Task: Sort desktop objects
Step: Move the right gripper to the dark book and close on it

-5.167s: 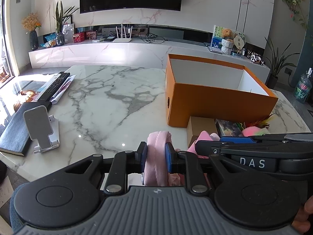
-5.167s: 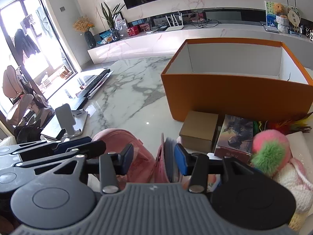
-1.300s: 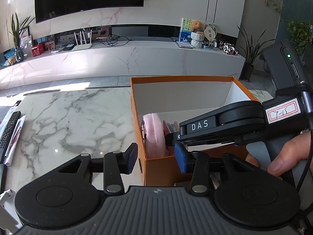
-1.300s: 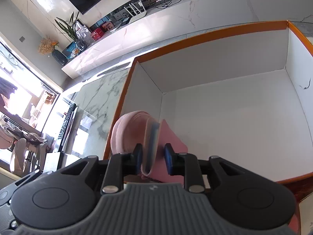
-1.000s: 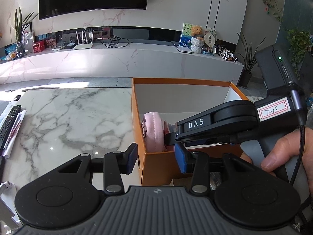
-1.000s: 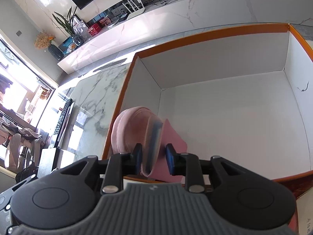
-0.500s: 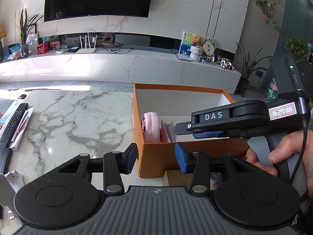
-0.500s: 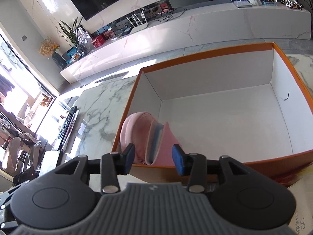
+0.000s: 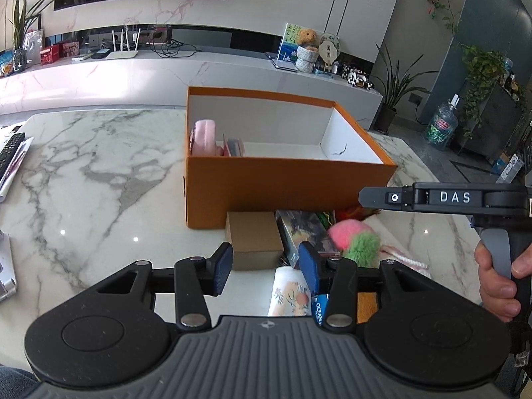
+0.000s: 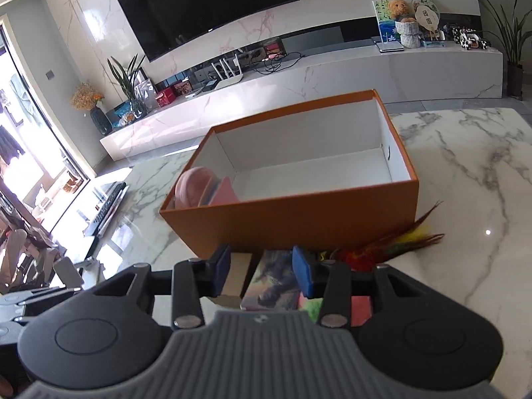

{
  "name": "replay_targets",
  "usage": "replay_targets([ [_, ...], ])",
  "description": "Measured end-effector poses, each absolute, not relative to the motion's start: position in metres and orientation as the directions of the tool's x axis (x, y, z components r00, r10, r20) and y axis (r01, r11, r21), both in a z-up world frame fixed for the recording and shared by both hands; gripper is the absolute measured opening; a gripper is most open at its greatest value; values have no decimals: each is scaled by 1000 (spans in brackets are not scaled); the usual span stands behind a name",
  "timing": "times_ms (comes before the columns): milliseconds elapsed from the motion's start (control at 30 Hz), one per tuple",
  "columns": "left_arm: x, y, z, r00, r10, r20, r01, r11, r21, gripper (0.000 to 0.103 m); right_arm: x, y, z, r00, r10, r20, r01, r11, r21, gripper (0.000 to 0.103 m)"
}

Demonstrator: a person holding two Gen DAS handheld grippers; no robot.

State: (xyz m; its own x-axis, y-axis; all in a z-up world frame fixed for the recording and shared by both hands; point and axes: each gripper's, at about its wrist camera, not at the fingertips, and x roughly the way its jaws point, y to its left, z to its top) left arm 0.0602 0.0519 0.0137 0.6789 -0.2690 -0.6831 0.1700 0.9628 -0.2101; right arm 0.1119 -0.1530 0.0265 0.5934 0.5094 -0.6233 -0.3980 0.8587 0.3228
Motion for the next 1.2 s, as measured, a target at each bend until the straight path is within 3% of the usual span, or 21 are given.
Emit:
replay_targets([
  [333,57,52,-8,626,-206,-753,118,978,-170,51,85,-104,-27,587,393,-708,-626,775,-88,45],
  [800,61,54,-16,598,-189,-779,87,981,-171,51,73,-63,-75,690,246,-681,-712,400,-577,51],
  [967,62,55,-17,595,-184,-782,81,982,-170,51,75,-58,-83,713,232,-661,-696,347,-629,42],
  [1200,62,57,-17,595,-183,-782,76,982,-172,51,78,-69,-57,714,278,-642,-691,427,-584,34],
])
